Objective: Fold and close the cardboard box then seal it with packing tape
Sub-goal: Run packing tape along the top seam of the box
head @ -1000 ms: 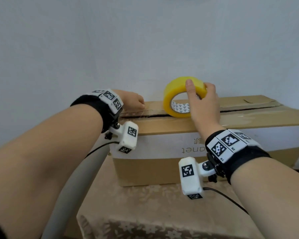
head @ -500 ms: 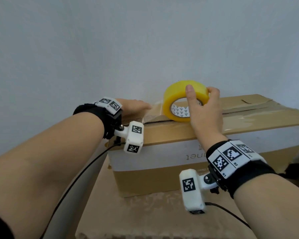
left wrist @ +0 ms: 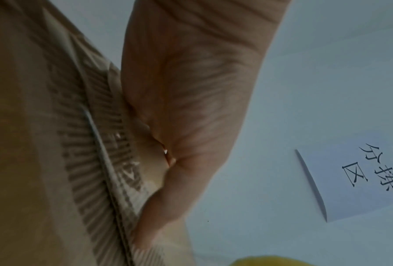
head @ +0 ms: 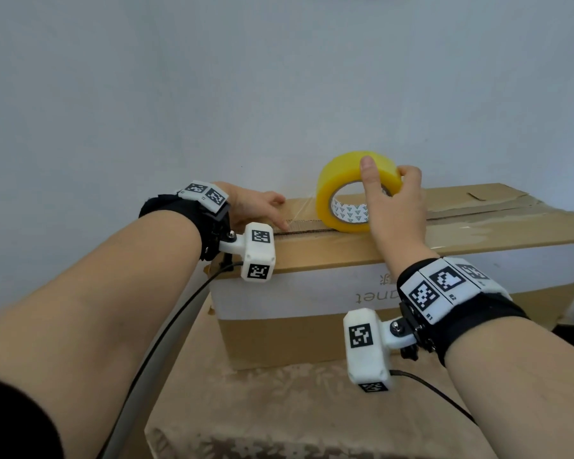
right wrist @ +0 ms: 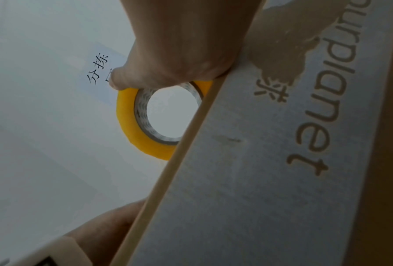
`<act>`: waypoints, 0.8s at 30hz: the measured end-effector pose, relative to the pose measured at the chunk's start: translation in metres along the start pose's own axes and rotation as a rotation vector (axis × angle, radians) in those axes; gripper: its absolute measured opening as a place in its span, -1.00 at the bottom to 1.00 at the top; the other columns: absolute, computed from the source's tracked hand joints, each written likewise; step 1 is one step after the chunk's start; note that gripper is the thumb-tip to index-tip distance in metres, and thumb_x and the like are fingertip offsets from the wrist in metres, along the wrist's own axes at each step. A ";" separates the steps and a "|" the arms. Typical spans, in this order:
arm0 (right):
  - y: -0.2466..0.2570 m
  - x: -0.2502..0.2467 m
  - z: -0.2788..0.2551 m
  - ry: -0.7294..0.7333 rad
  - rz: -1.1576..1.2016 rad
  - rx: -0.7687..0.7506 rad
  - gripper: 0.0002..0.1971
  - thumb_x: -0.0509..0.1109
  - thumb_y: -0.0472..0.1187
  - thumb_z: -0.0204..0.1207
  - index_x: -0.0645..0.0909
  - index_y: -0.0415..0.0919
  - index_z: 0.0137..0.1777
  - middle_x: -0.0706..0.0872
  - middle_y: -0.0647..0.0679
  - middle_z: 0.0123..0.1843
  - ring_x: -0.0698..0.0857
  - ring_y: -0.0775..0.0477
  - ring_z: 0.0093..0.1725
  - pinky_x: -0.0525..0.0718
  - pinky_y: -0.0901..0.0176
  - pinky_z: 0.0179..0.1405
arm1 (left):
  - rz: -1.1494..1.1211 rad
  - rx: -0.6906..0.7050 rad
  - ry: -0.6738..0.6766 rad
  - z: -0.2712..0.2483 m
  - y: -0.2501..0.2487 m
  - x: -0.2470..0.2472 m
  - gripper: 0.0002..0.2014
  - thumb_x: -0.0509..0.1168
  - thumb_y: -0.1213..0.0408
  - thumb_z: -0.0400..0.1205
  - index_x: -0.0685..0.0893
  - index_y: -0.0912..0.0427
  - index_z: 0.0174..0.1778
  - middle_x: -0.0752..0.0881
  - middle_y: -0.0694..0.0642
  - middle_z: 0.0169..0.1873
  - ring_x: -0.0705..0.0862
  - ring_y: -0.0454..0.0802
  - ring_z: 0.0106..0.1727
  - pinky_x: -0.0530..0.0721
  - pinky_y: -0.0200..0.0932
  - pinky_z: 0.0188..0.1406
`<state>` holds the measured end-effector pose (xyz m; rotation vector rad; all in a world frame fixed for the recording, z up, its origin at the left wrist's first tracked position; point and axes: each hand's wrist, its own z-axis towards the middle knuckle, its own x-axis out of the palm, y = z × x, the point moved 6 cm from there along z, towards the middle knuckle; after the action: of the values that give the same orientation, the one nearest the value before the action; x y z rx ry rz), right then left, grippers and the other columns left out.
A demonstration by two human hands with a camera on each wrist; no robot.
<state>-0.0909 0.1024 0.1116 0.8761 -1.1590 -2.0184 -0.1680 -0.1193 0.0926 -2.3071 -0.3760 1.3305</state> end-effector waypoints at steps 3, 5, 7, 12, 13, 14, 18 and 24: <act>-0.001 0.001 0.006 0.028 0.057 0.003 -0.39 0.22 0.48 0.38 0.38 0.03 0.21 0.56 -0.08 0.17 0.56 -0.08 0.10 0.47 0.09 0.03 | 0.049 0.024 0.017 -0.005 0.001 -0.002 -0.18 0.41 -0.08 0.51 0.07 -0.19 0.59 0.28 0.12 0.50 0.41 0.15 0.44 0.43 0.15 0.46; -0.004 -0.001 0.013 0.021 0.111 0.023 -0.47 0.26 0.41 0.44 0.39 0.00 0.14 0.57 -0.03 0.08 0.55 -0.04 0.06 0.43 0.15 -0.01 | 0.042 0.058 0.024 -0.006 0.001 -0.005 -0.18 0.36 -0.16 0.51 0.05 -0.17 0.60 0.25 0.08 0.53 0.36 0.09 0.48 0.38 0.08 0.50; -0.007 -0.004 0.019 -0.003 0.174 0.048 -0.50 0.27 0.36 0.47 0.40 -0.05 0.11 0.54 0.08 -0.07 0.53 0.04 -0.04 0.43 0.18 -0.06 | 0.031 0.069 0.017 -0.008 0.001 -0.006 -0.27 0.20 -0.22 0.57 0.08 -0.13 0.61 0.25 0.05 0.53 0.33 0.05 0.50 0.34 0.01 0.49; -0.007 -0.007 0.028 -0.031 0.238 0.057 -0.51 0.30 0.31 0.49 0.44 -0.11 0.11 0.48 0.15 -0.16 0.49 0.12 -0.12 0.44 0.23 -0.18 | 0.070 0.024 -0.014 -0.010 0.000 -0.007 -0.33 -0.09 -0.39 0.57 0.16 -0.18 0.58 0.36 0.11 0.51 0.42 0.17 0.45 0.37 0.22 0.48; -0.003 -0.007 0.030 -0.013 0.217 0.042 -0.53 0.32 0.29 0.48 0.43 -0.11 0.10 0.49 0.13 -0.13 0.49 0.12 -0.12 0.44 0.24 -0.20 | 0.103 0.022 -0.017 -0.011 -0.002 -0.006 -0.34 -0.11 -0.36 0.60 0.12 -0.17 0.60 0.32 0.12 0.54 0.38 0.17 0.48 0.32 0.22 0.51; 0.002 -0.007 0.033 0.013 0.182 0.023 -0.53 0.34 0.28 0.46 0.43 -0.09 0.10 0.52 0.09 -0.08 0.51 0.11 -0.09 0.44 0.24 -0.20 | 0.137 0.026 -0.015 -0.011 -0.003 -0.004 -0.35 -0.10 -0.31 0.63 0.07 -0.13 0.62 0.27 0.12 0.57 0.32 0.16 0.52 0.26 0.19 0.55; 0.023 -0.005 0.046 0.089 0.014 -0.007 -0.46 0.39 0.35 0.31 0.43 -0.01 0.10 0.52 -0.07 0.19 0.54 -0.03 0.05 0.47 0.11 -0.02 | 0.234 0.063 -0.042 -0.004 -0.008 0.000 -0.31 -0.11 -0.22 0.67 -0.03 0.06 0.65 0.15 0.12 0.63 0.19 0.08 0.60 0.13 0.03 0.60; 0.040 -0.005 0.055 0.182 -0.154 -0.077 -0.49 0.39 0.29 0.34 0.38 -0.03 0.09 0.49 -0.12 0.19 0.53 -0.11 0.08 0.47 0.08 0.00 | 0.205 0.073 -0.050 -0.003 -0.004 -0.001 -0.12 -0.01 -0.42 0.47 -0.01 -0.02 0.63 0.20 0.12 0.61 0.27 0.08 0.56 0.20 0.09 0.59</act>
<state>-0.1235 0.1157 0.1692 1.1139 -0.9329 -2.0410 -0.1664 -0.1173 0.0963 -2.3042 -0.1055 1.4755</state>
